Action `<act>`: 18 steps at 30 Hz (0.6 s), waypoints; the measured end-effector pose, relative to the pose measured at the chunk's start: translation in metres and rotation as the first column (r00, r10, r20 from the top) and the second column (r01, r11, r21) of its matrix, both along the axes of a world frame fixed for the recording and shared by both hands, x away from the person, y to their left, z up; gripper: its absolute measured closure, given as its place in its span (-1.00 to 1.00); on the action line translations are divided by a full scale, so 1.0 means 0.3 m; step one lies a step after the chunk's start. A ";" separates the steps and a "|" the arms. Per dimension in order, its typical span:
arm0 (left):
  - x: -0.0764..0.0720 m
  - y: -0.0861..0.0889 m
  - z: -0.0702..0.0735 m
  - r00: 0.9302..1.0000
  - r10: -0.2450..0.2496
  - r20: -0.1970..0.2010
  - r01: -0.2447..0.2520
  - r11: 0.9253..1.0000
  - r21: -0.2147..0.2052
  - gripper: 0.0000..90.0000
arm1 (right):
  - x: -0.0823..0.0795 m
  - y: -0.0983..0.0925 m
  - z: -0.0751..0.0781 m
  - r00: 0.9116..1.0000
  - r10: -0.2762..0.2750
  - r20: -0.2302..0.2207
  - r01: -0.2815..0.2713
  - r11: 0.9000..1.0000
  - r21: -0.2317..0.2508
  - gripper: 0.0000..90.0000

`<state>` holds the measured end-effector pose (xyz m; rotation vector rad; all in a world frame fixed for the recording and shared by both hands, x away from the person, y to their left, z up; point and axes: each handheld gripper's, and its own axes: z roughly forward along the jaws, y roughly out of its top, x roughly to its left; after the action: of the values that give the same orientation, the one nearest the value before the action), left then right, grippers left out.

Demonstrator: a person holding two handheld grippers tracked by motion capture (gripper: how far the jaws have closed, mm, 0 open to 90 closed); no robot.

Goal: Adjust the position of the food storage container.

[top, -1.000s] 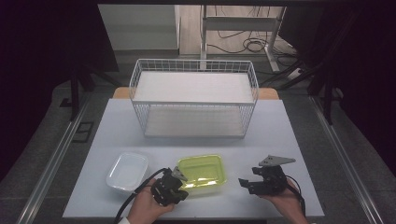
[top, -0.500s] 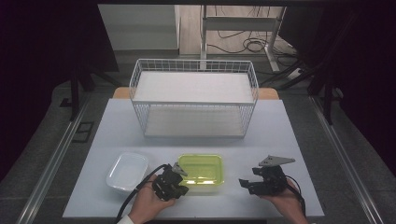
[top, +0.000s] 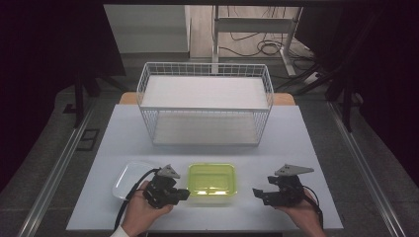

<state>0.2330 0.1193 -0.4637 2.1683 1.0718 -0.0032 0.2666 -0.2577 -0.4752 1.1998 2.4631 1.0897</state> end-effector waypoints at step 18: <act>0.061 0.104 0.004 0.980 0.187 -0.071 -0.195 0.973 -0.125 -0.32 | -0.003 0.023 0.019 0.998 -0.022 -0.067 0.028 0.995 0.091 -0.56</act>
<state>0.2512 0.1504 -0.4624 1.9516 1.2745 -0.0489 0.2656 -0.2509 -0.4694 1.3098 2.4632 1.1868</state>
